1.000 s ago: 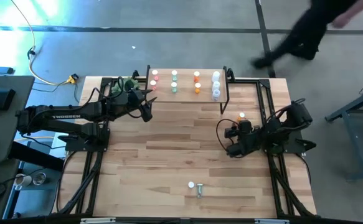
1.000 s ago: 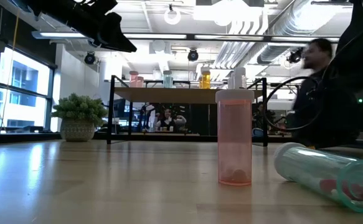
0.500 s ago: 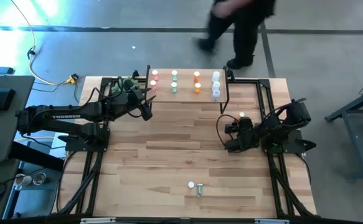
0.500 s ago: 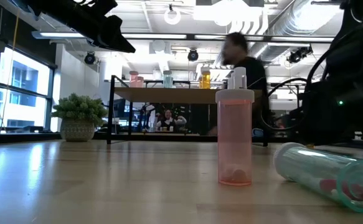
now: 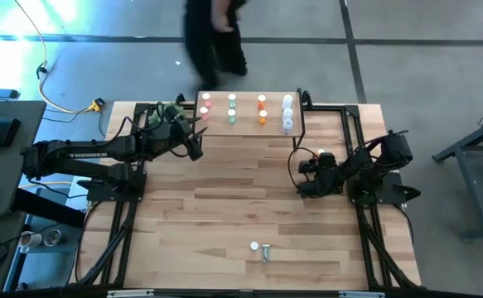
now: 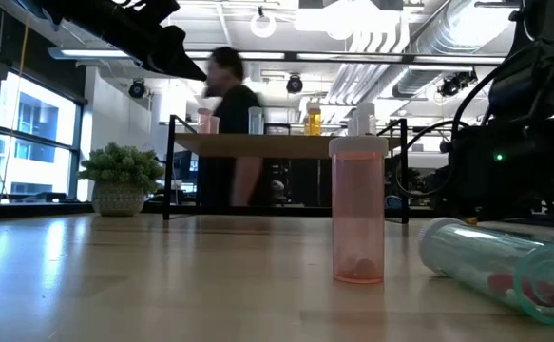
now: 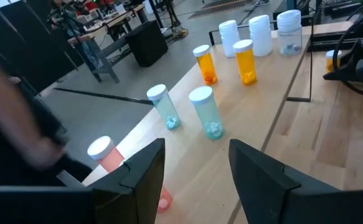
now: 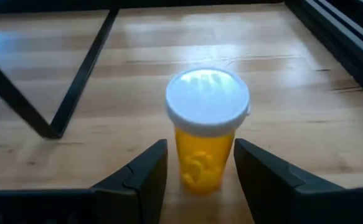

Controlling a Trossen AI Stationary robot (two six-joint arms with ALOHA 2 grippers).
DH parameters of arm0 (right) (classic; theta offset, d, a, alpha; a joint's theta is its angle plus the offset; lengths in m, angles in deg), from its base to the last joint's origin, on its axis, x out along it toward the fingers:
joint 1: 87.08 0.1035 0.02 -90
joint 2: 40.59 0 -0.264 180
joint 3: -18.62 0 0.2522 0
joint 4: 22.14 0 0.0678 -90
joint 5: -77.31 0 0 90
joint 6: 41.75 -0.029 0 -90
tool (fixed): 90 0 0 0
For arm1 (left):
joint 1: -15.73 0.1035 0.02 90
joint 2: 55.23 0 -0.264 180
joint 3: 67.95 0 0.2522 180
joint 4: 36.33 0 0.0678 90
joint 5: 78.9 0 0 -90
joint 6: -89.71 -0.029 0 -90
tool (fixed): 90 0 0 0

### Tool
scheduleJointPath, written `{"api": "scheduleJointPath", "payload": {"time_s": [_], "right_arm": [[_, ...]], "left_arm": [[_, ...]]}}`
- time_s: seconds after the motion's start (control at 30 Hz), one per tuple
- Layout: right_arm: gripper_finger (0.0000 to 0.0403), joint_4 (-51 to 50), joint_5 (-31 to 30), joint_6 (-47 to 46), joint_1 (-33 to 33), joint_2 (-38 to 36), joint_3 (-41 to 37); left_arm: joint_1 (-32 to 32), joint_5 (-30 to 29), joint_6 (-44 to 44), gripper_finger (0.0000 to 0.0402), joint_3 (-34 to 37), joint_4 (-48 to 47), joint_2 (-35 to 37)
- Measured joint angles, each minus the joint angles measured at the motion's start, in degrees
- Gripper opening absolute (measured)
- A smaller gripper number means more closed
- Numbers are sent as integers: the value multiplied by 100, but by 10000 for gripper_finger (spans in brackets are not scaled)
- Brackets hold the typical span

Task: Pick and place medicine bottles onto shelf by color
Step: Put the orange pill bottle on the shelf aligned with the other orange pill bottles

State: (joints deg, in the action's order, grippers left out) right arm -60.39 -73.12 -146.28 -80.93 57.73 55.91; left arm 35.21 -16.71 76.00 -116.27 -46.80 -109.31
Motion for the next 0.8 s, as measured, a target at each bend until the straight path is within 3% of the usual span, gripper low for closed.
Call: {"api": "scheduleJointPath", "payload": {"time_s": [0.17,0.5,0.8], "right_arm": [[165,2,-60,1,-57,0,2],[91,7,-124,65,-55,-2,6],[83,73,-106,112,-53,-7,7]], "left_arm": [[0,-7,0,170,0,-15,0],[0,-7,0,170,0,-42,0],[0,-140,0,170,0,-44,0]]}}
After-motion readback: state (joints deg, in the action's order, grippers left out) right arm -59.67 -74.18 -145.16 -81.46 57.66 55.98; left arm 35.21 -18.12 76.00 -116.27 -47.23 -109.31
